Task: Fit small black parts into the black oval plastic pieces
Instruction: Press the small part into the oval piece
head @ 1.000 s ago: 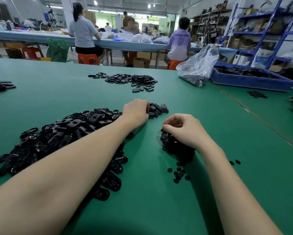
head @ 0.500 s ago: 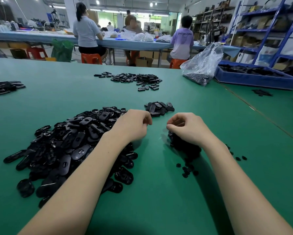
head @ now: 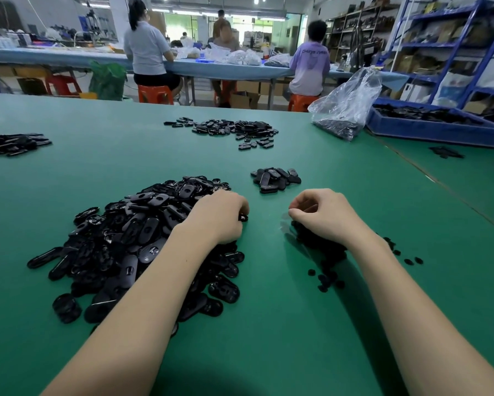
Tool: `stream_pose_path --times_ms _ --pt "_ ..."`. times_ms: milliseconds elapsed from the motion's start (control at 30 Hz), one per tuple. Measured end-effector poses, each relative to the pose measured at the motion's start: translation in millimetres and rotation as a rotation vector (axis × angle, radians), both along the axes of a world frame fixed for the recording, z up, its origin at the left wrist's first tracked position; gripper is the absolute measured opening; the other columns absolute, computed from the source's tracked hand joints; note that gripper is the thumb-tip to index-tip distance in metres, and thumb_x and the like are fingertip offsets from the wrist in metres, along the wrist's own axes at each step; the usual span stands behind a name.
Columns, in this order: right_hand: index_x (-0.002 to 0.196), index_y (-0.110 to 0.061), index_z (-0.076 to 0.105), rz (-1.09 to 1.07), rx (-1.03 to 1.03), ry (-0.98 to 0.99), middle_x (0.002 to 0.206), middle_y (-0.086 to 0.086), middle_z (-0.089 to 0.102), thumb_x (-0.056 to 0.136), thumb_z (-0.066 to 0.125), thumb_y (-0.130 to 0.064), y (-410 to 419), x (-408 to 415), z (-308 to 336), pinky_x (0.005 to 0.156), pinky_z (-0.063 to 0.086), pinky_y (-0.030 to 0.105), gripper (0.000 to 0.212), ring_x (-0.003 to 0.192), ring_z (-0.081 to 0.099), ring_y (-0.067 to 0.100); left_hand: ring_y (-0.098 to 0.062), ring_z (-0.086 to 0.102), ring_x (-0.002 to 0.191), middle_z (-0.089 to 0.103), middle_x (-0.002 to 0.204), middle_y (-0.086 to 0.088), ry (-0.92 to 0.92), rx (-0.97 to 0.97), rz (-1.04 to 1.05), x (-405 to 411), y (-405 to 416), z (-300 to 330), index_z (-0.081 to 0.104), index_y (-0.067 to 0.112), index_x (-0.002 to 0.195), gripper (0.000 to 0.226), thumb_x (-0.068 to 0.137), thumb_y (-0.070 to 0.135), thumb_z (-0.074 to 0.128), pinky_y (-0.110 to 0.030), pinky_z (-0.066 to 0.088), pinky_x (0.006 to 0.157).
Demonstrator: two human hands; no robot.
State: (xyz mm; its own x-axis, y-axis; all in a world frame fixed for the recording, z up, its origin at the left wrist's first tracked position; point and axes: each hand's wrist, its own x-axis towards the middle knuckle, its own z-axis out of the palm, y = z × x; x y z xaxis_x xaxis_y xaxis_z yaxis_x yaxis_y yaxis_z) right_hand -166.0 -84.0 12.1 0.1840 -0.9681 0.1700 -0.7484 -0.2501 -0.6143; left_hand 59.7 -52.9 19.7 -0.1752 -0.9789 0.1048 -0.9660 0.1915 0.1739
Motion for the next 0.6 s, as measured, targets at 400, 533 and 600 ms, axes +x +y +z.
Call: stream_pose_path --times_ms 400,533,600 --pt "0.083 -0.034 0.073 -0.095 0.012 0.091 0.085 -0.020 0.071 0.084 0.069 -0.034 -0.2 -1.4 3.6 0.086 0.057 0.033 0.004 0.088 0.069 0.008 -0.015 0.057 0.102 0.068 0.114 0.009 0.124 -0.077 -0.040 -7.4 -0.7 -4.1 0.068 0.032 0.112 0.022 0.098 0.023 0.055 -0.029 0.046 0.081" --pt "0.088 -0.040 0.073 -0.099 0.029 0.177 0.080 -0.027 0.064 0.084 0.072 -0.039 -0.5 -2.8 5.3 0.080 0.050 0.028 0.004 0.091 0.063 0.010 -0.011 0.060 0.084 0.067 0.101 0.015 0.307 -0.080 -0.051 -10.9 -0.8 -3.6 0.069 0.034 0.105 0.021 0.097 0.020 0.056 -0.031 0.052 0.082" --pt "0.096 -0.041 0.074 -0.100 0.046 0.242 0.082 -0.027 0.064 0.084 0.072 -0.043 0.9 -1.8 6.2 0.076 0.044 0.026 0.012 0.091 0.061 0.010 -0.014 0.062 0.085 0.066 0.097 0.014 0.400 -0.106 -0.049 -14.1 -0.6 -3.8 0.069 0.033 0.105 0.023 0.097 0.018 0.054 -0.036 0.054 0.086"
